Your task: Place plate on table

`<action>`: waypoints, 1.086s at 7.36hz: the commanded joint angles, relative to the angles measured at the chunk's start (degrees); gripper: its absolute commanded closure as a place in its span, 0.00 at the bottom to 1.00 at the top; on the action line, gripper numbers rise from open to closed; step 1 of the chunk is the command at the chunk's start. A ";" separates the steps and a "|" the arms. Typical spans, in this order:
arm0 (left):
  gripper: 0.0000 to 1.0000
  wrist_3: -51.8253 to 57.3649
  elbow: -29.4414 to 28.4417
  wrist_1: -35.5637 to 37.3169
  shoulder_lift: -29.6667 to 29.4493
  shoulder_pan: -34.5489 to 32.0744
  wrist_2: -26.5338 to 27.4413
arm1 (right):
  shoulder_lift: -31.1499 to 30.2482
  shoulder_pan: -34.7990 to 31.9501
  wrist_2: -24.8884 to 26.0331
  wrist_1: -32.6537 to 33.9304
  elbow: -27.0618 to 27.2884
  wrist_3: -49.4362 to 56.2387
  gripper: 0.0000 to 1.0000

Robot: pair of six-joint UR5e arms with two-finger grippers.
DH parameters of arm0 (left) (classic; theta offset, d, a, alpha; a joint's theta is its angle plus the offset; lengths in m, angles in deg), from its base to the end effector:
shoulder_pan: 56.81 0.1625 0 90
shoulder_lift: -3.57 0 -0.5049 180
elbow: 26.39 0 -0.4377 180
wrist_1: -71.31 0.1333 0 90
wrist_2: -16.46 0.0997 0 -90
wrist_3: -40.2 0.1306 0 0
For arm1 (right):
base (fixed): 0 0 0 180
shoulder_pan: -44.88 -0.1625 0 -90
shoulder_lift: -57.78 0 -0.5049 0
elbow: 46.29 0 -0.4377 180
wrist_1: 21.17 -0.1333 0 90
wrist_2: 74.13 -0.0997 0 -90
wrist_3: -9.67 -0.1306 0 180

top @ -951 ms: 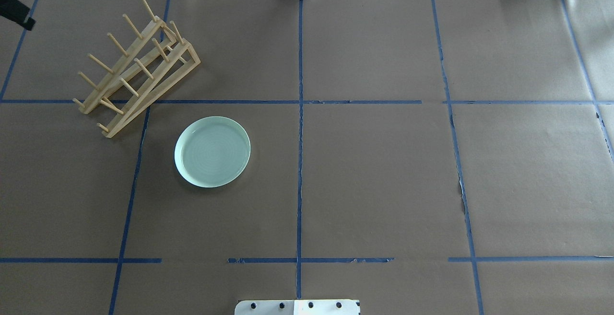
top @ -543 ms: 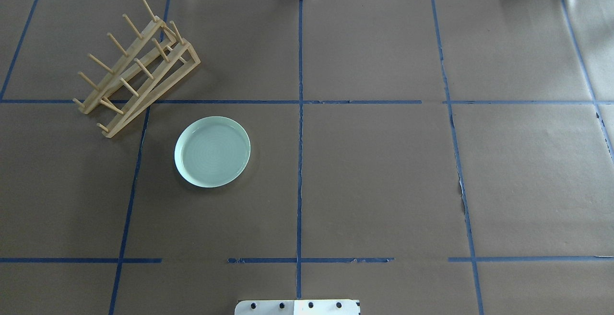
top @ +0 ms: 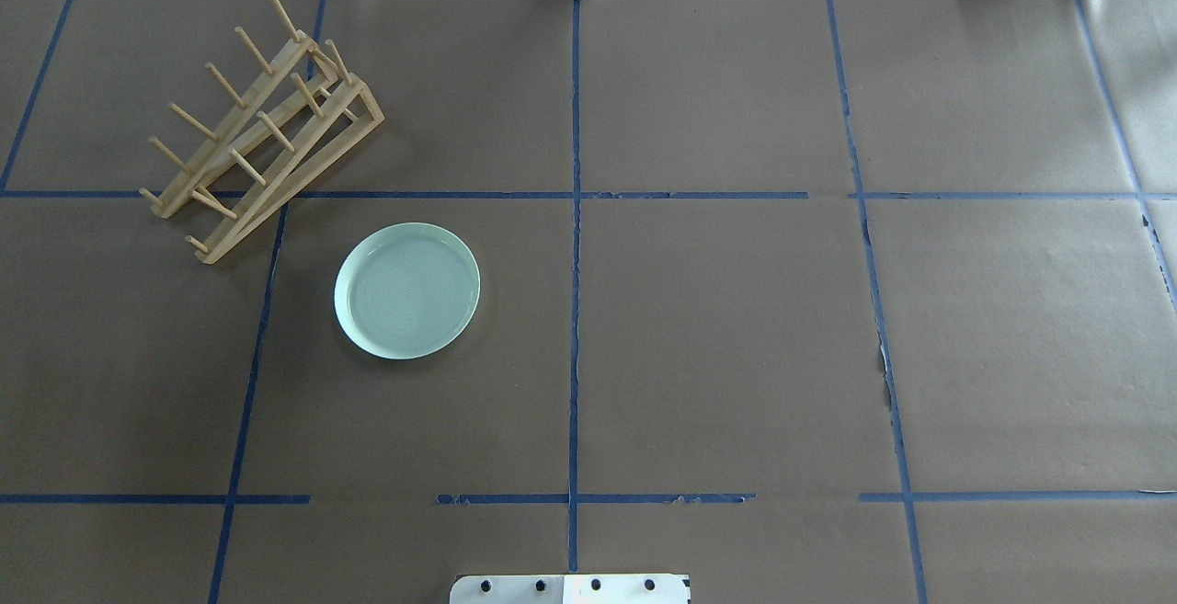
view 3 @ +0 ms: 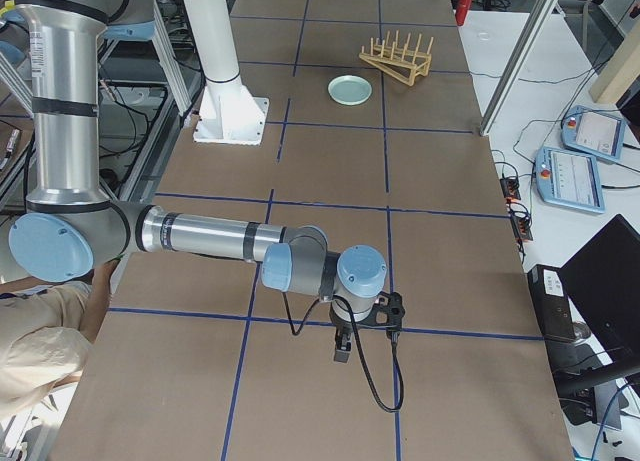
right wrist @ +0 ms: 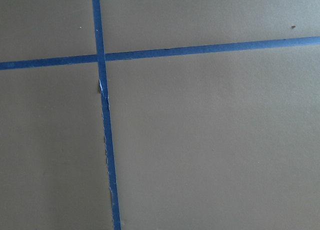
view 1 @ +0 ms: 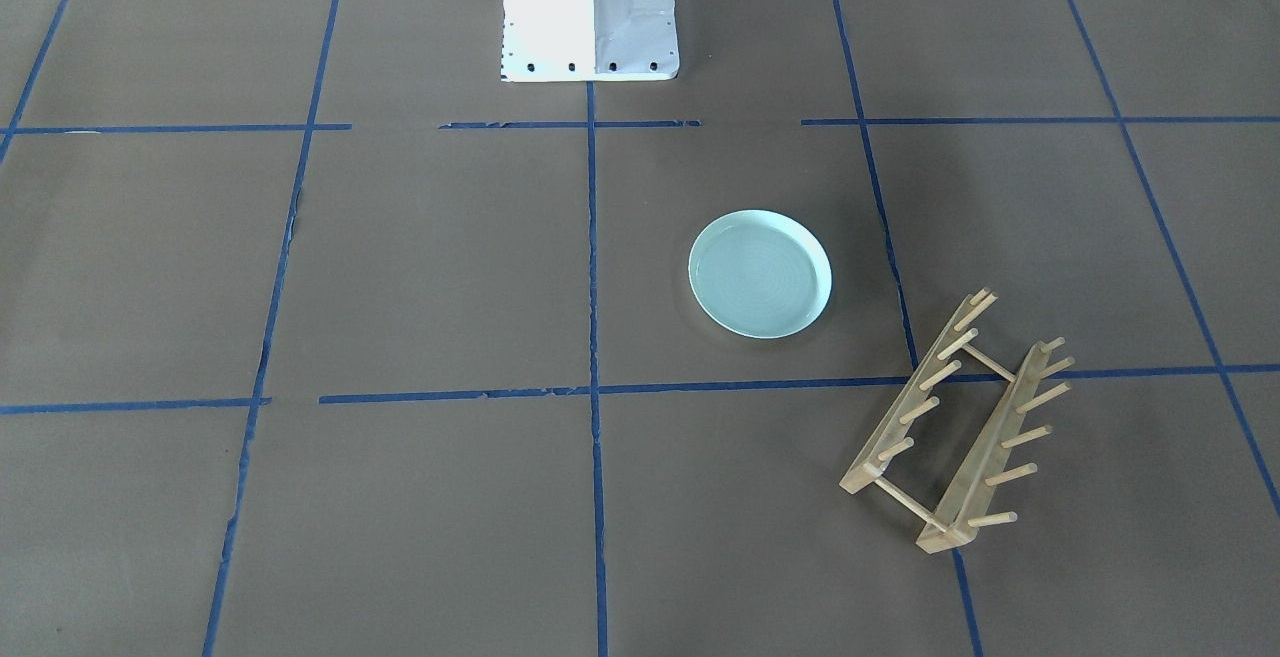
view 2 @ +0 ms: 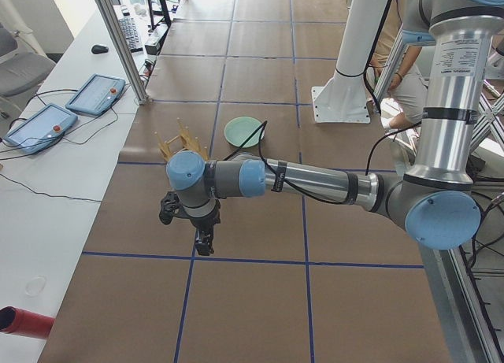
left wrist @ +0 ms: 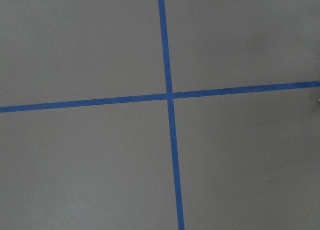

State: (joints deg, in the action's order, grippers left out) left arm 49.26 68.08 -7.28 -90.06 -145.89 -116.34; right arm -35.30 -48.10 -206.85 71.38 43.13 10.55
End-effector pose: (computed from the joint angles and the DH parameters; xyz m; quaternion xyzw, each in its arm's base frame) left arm -0.0356 -0.5599 0.7061 -0.0009 0.3657 0.0705 0.9281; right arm 0.0705 -0.4954 0.8008 -0.0382 -0.3652 0.0368 0.9294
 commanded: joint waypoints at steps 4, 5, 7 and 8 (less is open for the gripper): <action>0.00 1.92 0.54 -0.34 0.37 0.04 0.00 | 0.00 0.00 0.00 0.00 -0.03 0.00 0.00; 0.00 1.75 1.06 -0.25 0.29 0.13 0.17 | 0.00 0.00 0.00 0.00 0.05 0.00 0.00; 0.00 1.40 0.28 -0.16 0.37 0.13 0.17 | 0.00 0.00 0.00 0.00 -0.04 0.00 0.00; 0.00 1.31 0.10 -0.16 0.38 0.22 0.69 | 0.00 0.00 0.00 0.00 0.05 0.00 0.00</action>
State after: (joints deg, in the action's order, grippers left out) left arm 50.67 68.45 -7.48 -89.75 -145.72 -116.05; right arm -35.30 -48.10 -206.85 71.38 43.12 10.55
